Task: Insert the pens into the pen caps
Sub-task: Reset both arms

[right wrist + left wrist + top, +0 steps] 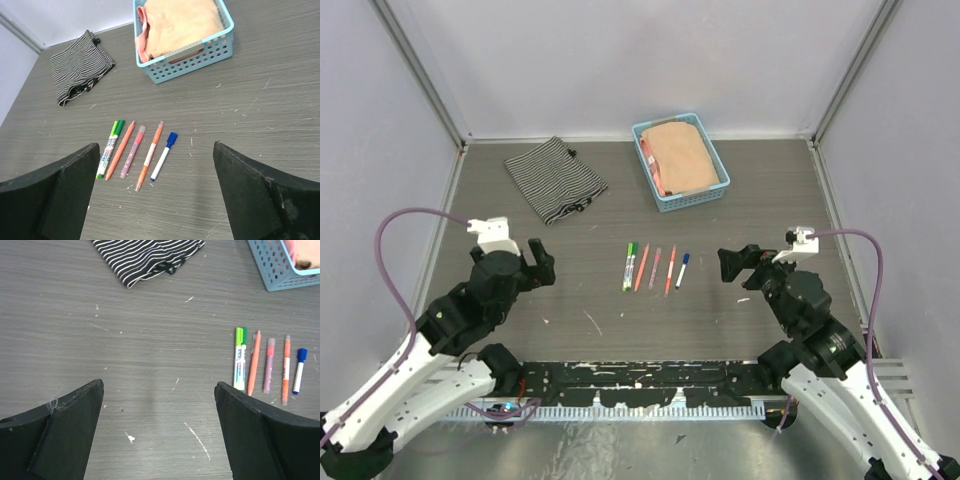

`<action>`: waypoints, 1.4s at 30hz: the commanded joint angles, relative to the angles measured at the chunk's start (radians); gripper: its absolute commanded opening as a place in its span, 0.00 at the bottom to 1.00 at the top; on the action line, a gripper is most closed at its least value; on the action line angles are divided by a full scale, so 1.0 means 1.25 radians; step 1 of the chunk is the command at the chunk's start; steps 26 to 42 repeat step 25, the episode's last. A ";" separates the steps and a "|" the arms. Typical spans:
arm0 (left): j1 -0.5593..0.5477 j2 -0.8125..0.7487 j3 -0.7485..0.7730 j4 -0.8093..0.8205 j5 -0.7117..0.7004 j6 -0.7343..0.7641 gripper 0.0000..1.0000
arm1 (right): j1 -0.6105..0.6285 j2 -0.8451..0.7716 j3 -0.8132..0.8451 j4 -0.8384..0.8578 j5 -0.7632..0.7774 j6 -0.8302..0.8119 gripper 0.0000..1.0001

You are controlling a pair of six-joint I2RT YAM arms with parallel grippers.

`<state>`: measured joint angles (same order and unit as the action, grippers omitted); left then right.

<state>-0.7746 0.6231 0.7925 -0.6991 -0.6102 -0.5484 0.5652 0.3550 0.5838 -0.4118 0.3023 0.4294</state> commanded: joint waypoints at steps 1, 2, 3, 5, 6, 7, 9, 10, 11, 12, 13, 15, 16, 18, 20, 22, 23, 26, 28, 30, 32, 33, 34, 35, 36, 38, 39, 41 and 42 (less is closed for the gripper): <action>0.003 -0.077 -0.038 -0.052 -0.076 -0.045 0.98 | -0.002 -0.057 -0.026 0.047 0.050 -0.019 1.00; 0.003 -0.091 -0.046 -0.054 -0.085 -0.049 0.98 | -0.001 -0.065 -0.033 0.048 0.051 -0.021 1.00; 0.002 -0.102 -0.054 -0.055 -0.091 -0.052 0.98 | -0.002 -0.070 -0.038 0.047 0.056 -0.022 1.00; 0.003 -0.128 -0.066 -0.057 -0.102 -0.056 0.98 | -0.001 -0.076 -0.043 0.043 0.062 -0.021 1.00; 0.003 -0.139 -0.073 -0.055 -0.108 -0.057 0.98 | -0.002 -0.078 -0.045 0.043 0.065 -0.021 1.00; 0.003 -0.152 -0.083 -0.050 -0.115 -0.058 0.98 | -0.002 -0.079 -0.047 0.043 0.065 -0.020 1.00; 0.002 -0.172 -0.097 -0.045 -0.136 -0.066 0.98 | -0.001 -0.081 -0.048 0.044 0.065 -0.021 1.00; 0.003 -0.179 -0.102 -0.046 -0.150 -0.076 0.98 | -0.002 -0.081 -0.048 0.046 0.064 -0.022 1.00; 0.003 -0.184 -0.105 -0.051 -0.164 -0.090 0.98 | -0.002 -0.080 -0.047 0.047 0.063 -0.022 1.00; 0.003 -0.186 -0.107 -0.050 -0.174 -0.094 0.98 | -0.001 -0.079 -0.045 0.046 0.062 -0.023 1.00; 0.003 -0.188 -0.111 -0.043 -0.180 -0.092 0.98 | -0.001 -0.079 -0.044 0.046 0.060 -0.023 1.00; 0.003 -0.189 -0.113 -0.042 -0.191 -0.095 0.98 | -0.002 -0.081 -0.045 0.047 0.059 -0.024 1.00; 0.003 -0.190 -0.113 -0.040 -0.193 -0.095 0.98 | -0.001 -0.083 -0.047 0.047 0.060 -0.024 1.00; 0.003 -0.192 -0.112 -0.037 -0.195 -0.087 0.98 | -0.001 -0.085 -0.049 0.051 0.059 -0.024 1.00; 0.003 -0.193 -0.112 -0.039 -0.199 -0.081 0.98 | -0.001 -0.088 -0.051 0.055 0.058 -0.024 1.00; 0.004 -0.195 -0.109 -0.048 -0.212 -0.083 0.98 | -0.001 -0.089 -0.056 0.060 0.056 -0.027 1.00; 0.003 -0.197 -0.107 -0.057 -0.219 -0.087 0.98 | -0.001 -0.089 -0.057 0.062 0.056 -0.026 1.00; 0.003 -0.204 -0.108 -0.065 -0.228 -0.089 0.98 | -0.001 -0.087 -0.058 0.068 0.054 -0.026 1.00; 0.003 -0.204 -0.108 -0.065 -0.228 -0.089 0.98 | -0.001 -0.087 -0.058 0.068 0.054 -0.026 1.00; 0.003 -0.204 -0.108 -0.065 -0.228 -0.089 0.98 | -0.001 -0.087 -0.058 0.068 0.054 -0.026 1.00; 0.003 -0.204 -0.108 -0.065 -0.228 -0.089 0.98 | -0.001 -0.087 -0.058 0.068 0.054 -0.026 1.00; 0.003 -0.204 -0.108 -0.065 -0.228 -0.089 0.98 | -0.001 -0.087 -0.058 0.068 0.054 -0.026 1.00; 0.003 -0.204 -0.108 -0.065 -0.228 -0.089 0.98 | -0.001 -0.087 -0.058 0.068 0.054 -0.026 1.00; 0.003 -0.204 -0.108 -0.065 -0.228 -0.089 0.98 | -0.001 -0.087 -0.058 0.068 0.054 -0.026 1.00; 0.003 -0.204 -0.108 -0.065 -0.228 -0.089 0.98 | -0.001 -0.087 -0.058 0.068 0.054 -0.026 1.00; 0.003 -0.204 -0.108 -0.065 -0.228 -0.089 0.98 | -0.001 -0.087 -0.058 0.068 0.054 -0.026 1.00; 0.003 -0.204 -0.108 -0.065 -0.228 -0.089 0.98 | -0.001 -0.087 -0.058 0.068 0.054 -0.026 1.00; 0.003 -0.204 -0.108 -0.065 -0.228 -0.089 0.98 | -0.001 -0.087 -0.058 0.068 0.054 -0.026 1.00; 0.003 -0.204 -0.108 -0.065 -0.228 -0.089 0.98 | -0.001 -0.087 -0.058 0.068 0.054 -0.026 1.00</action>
